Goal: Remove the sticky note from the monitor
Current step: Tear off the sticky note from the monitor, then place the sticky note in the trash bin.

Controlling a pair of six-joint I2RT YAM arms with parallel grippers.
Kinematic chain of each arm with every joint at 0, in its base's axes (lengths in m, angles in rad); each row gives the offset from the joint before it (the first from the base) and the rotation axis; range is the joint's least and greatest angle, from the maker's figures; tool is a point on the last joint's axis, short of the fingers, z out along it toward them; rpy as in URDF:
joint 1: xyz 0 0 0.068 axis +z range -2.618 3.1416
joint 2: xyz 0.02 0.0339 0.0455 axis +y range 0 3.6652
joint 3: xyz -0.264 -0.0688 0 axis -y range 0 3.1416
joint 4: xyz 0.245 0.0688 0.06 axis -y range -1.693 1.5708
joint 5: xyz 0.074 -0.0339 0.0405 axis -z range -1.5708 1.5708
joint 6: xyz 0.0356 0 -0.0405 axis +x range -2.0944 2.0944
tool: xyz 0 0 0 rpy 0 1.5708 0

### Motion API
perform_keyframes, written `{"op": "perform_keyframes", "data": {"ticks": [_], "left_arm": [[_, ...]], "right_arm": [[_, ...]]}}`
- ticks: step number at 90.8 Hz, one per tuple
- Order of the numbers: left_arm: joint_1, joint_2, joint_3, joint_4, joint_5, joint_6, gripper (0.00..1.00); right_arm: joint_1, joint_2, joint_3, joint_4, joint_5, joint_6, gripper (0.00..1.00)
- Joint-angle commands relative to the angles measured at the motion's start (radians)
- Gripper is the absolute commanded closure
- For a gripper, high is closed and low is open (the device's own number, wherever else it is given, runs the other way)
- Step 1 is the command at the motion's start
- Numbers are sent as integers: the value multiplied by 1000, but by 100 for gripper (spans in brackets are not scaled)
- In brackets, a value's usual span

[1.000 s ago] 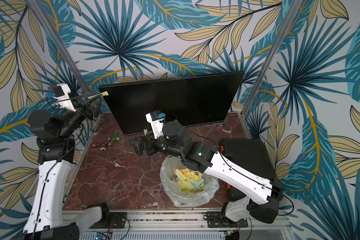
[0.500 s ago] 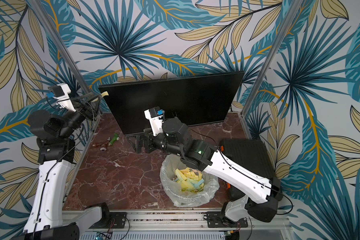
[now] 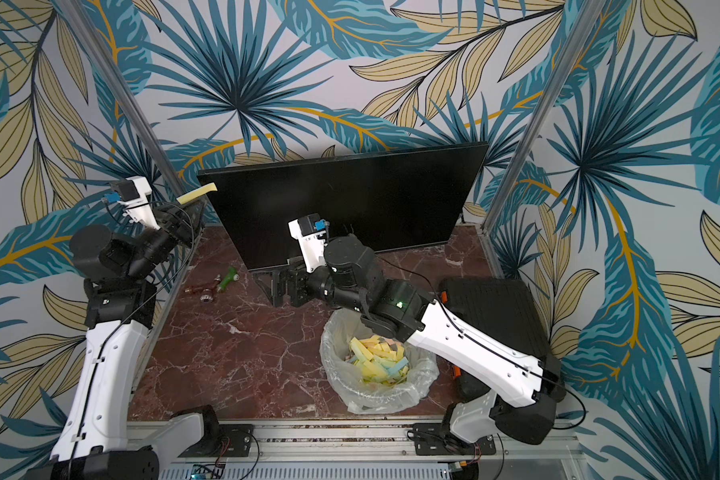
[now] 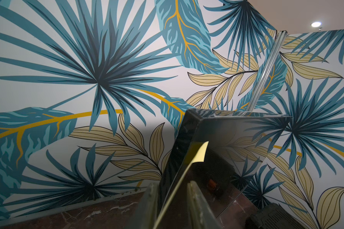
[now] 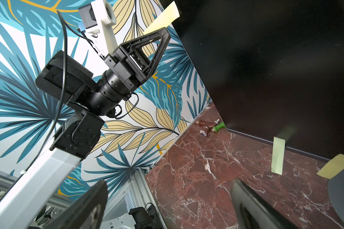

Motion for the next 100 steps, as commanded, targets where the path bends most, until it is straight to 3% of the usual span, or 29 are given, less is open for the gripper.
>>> {"op": "perform_keyframes", "data": {"ticks": [1,7,17,69,86,100], "left_arm": [[6,-27,3,39,15,-7,73],[6,-27,9,38,20,-3,78],[6,-30,15,35,26,1,100],[-5,-195,-62,-103,47,31,100],[-65,-248,-85,-178,76,41,100],[-169,-291,-99,-261,61,58,100]], "right_arm": [[4,1,8,-10,13,-14,0],[3,-2,-3,-6,17,-11,1],[3,-7,-13,-3,21,-5,1],[4,-33,-83,33,49,23,1],[4,-64,-108,15,84,6,1],[4,-112,-143,-3,132,-3,1]]}}
